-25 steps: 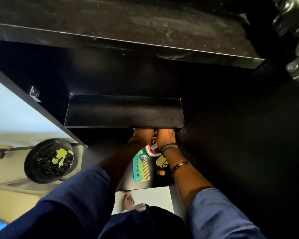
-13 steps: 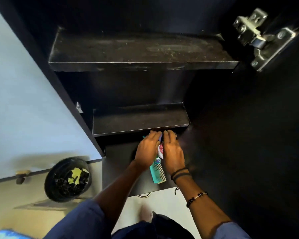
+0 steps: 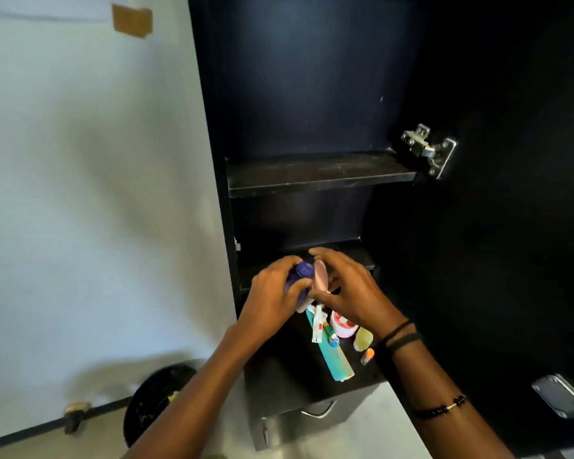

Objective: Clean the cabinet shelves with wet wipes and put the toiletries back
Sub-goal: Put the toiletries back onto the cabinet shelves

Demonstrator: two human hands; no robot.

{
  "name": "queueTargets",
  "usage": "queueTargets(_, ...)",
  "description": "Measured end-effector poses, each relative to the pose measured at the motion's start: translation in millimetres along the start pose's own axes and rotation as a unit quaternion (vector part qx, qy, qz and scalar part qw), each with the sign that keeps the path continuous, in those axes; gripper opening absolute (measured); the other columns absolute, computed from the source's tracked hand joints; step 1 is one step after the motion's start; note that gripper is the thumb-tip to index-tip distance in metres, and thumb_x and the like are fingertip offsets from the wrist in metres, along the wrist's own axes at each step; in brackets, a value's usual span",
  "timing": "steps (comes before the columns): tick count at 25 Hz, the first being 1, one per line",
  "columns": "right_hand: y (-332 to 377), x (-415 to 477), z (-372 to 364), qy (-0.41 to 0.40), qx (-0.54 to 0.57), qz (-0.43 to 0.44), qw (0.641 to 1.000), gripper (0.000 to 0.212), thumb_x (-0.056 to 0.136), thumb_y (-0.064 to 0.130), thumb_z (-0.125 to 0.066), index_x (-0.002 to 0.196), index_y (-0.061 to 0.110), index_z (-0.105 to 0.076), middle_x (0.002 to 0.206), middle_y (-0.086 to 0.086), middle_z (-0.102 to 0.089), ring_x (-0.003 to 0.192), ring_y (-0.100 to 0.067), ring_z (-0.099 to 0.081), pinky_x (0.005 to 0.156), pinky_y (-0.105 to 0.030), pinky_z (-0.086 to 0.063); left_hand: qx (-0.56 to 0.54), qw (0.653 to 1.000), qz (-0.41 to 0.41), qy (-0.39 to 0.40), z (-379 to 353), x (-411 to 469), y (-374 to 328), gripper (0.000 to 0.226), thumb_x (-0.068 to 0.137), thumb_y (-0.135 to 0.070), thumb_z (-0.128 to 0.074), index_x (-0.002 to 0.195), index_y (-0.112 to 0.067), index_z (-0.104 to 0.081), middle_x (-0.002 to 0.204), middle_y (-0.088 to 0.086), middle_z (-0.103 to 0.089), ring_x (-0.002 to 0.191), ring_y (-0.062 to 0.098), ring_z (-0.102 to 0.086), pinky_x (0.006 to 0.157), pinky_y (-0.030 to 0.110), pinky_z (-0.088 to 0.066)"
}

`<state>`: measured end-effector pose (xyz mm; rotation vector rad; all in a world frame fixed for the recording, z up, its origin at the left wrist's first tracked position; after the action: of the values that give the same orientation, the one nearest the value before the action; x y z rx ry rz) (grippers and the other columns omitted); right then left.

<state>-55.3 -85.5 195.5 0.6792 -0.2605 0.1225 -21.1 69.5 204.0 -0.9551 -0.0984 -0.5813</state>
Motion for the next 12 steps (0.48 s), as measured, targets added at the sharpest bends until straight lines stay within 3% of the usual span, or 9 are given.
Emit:
queueTargets(4,61.9,19.1,47.1,0.005,0.068,0.042,0.997,0.075,0.072,0.02,-0.081,0.134,0.033,-0.041,0.115,0.007,-0.059,0.08,-0.01,-0.068,0.072,-0.026,-0.058,0.001,1.0,-0.007,-0.029,49.6,18.1,-28.7,0.031,0.084,-0.029,-0.07,0.112,-0.02,-0.061,0.105,-0.004,-0.068,0.09,0.004,-0.061,0.081,0.013,-0.048)
queueTargets(9,130.8,45.7,118.0,-0.035,0.089,0.11,0.989,0.069,0.072,0.022,-0.082,0.129,0.032,-0.044,0.111,0.008,-0.063,0.078,-0.011,-0.068,0.069,-0.025,-0.058,-0.01,0.995,-0.073,-0.074,120.5,42.7,-92.8,0.036,0.082,-0.034,-0.07,0.114,-0.02,-0.06,0.106,-0.004,-0.069,0.094,0.01,-0.065,0.083,0.022,-0.054)
queueTargets(12,159.6,66.1,155.9,-0.057,0.104,0.15,0.982,0.053,0.071,0.025,-0.083,0.116,0.027,-0.055,0.103,0.006,-0.067,0.077,-0.016,-0.069,0.068,-0.033,-0.06,0.003,0.988,-0.109,-0.107,155.2,60.9,-131.8,0.037,0.081,-0.034,-0.07,0.114,-0.018,-0.062,0.102,-0.006,-0.069,0.09,0.008,-0.065,0.078,0.016,-0.053)
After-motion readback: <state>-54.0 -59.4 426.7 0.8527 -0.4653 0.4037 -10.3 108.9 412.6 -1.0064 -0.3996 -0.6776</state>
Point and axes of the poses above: each hand's wrist, its own x-axis towards the middle knuckle, its own z-axis out of the back of the hand, y = z × x, the point moved 4 cm from there along x, towards the middle knuckle
